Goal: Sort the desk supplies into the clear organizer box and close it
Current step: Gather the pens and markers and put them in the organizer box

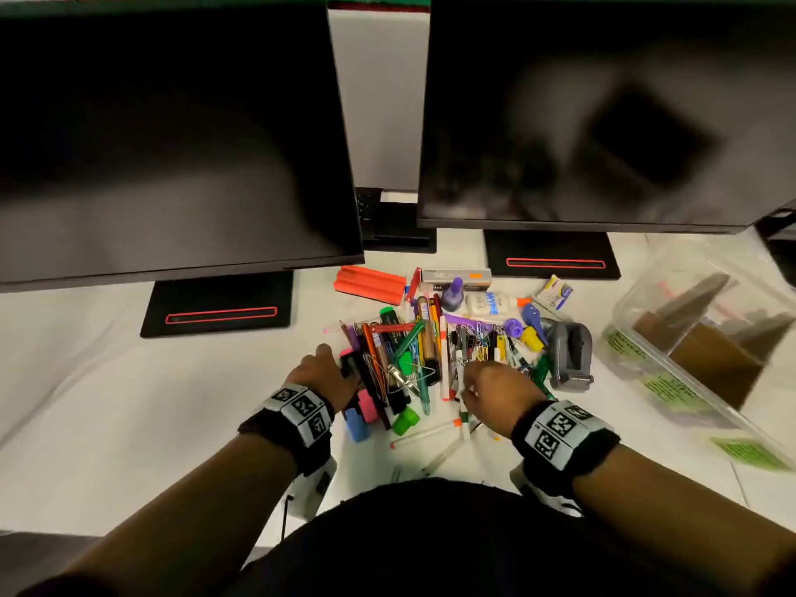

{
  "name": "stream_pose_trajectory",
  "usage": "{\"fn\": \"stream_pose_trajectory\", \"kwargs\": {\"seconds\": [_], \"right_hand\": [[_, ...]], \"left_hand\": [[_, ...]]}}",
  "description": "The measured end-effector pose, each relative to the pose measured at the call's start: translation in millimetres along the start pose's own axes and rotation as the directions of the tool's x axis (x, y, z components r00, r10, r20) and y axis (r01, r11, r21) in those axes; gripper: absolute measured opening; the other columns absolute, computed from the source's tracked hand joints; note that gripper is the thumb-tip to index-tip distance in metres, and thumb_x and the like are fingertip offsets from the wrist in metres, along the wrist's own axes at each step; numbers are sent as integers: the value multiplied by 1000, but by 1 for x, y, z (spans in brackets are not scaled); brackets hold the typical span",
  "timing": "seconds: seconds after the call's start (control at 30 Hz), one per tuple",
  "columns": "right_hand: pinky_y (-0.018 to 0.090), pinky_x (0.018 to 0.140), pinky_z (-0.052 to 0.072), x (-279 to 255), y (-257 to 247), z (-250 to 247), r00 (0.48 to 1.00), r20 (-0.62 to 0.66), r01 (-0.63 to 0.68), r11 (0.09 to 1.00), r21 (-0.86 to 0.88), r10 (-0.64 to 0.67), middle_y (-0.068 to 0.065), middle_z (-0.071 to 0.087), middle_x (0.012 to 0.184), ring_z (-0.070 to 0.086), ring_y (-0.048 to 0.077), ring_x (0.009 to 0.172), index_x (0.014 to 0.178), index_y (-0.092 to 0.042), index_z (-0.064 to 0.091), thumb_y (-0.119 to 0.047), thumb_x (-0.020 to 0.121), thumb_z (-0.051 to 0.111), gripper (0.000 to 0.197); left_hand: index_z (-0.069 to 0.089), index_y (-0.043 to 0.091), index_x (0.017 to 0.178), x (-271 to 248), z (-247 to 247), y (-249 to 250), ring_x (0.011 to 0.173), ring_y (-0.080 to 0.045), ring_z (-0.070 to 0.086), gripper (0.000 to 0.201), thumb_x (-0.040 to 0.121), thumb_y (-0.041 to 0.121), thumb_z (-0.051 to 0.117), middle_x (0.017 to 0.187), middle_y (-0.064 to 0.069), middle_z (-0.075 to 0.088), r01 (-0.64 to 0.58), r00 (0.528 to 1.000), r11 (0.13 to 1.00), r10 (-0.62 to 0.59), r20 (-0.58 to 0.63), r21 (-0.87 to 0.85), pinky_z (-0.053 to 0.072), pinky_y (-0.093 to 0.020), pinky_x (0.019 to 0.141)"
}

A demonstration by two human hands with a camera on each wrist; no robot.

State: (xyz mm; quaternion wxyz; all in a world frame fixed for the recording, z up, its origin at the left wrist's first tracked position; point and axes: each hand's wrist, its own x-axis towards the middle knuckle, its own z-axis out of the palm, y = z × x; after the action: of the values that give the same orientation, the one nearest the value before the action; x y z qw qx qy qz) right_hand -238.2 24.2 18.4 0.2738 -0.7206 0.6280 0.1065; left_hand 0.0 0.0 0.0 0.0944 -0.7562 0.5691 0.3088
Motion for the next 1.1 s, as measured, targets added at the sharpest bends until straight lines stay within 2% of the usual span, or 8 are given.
{"fn": "stream_pose_trajectory", "kwargs": {"seconds": [0.1, 0.23, 0.37, 0.53, 0.73, 0.9, 1.0, 1.1], "right_hand": [[43, 95, 47, 11, -11, 8, 990, -10, -139, 990, 15, 139, 13, 53, 125, 59, 31, 110, 129, -9, 42, -24, 91, 49, 42], [38, 95, 46, 18, -16, 15, 979, 5, -204, 979, 26, 204, 18, 44, 135, 56, 32, 117, 140, -2, 28, -15, 93, 46, 51], [36, 98, 44, 19, -10, 14, 968, -1, -248, 964, 100, 250, 20, 47, 134, 53, 32, 119, 139, 0, 33, -7, 90, 47, 51], [30, 86, 47, 17, 3, 12, 938, -91, -293, 908, 301, 333, 19, 62, 117, 60, 32, 108, 117, -2, 55, -11, 86, 56, 32], [32, 88, 46, 21, 6, 13, 897, -120, -361, 861, 359, 426, 23, 59, 120, 57, 34, 112, 117, 3, 51, -9, 91, 50, 29], [40, 97, 48, 21, -2, 20, 897, -68, -405, 873, 271, 437, 22, 49, 127, 54, 36, 116, 128, 0, 39, -34, 90, 56, 53], [45, 96, 48, 23, -7, 22, 892, -89, -425, 888, 176, 444, 22, 49, 127, 52, 38, 117, 128, -3, 35, -42, 91, 51, 56], [43, 92, 48, 25, -13, 21, 886, -97, -435, 885, 165, 453, 20, 47, 127, 53, 36, 116, 127, -5, 32, -43, 89, 52, 58]], "left_hand": [[33, 9, 128, 8, 2, 4, 104, -30, 60, 67, 83, 53, 57, 117, -11, 60, 90, 992, 992, -81, 97, -90, 47, -32, 76], [29, 8, 131, 15, 3, 17, 102, -30, 61, 71, 82, 49, 61, 114, -12, 61, 83, 993, 990, -72, 95, -117, 43, -31, 71], [30, 9, 129, 22, 4, 21, 99, -31, 62, 71, 78, 43, 66, 111, -13, 61, 79, 995, 983, -69, 68, -167, 50, -34, 74], [28, 13, 133, 22, 6, 25, 114, -33, 53, 79, 73, 45, 69, 125, -15, 47, 72, 997, 985, -67, 35, -155, 48, -40, 88], [26, 16, 132, 24, 9, 32, 113, -35, 51, 77, 73, 43, 67, 122, -14, 43, 22, 1000, 993, -23, -5, -120, 48, -42, 91], [24, 19, 134, 24, 8, 37, 115, -34, 48, 80, 73, 43, 67, 124, -14, 40, 43, 999, 994, -42, 14, -97, 46, -42, 92], [24, 19, 134, 25, 7, 39, 114, -33, 48, 81, 71, 44, 68, 123, -14, 40, 64, 998, 994, -63, 15, -89, 46, -42, 93], [23, 18, 134, 25, 8, 40, 115, -33, 47, 81, 72, 44, 68, 123, -13, 40, 64, 998, 995, -64, 15, -73, 45, -41, 93]]}}
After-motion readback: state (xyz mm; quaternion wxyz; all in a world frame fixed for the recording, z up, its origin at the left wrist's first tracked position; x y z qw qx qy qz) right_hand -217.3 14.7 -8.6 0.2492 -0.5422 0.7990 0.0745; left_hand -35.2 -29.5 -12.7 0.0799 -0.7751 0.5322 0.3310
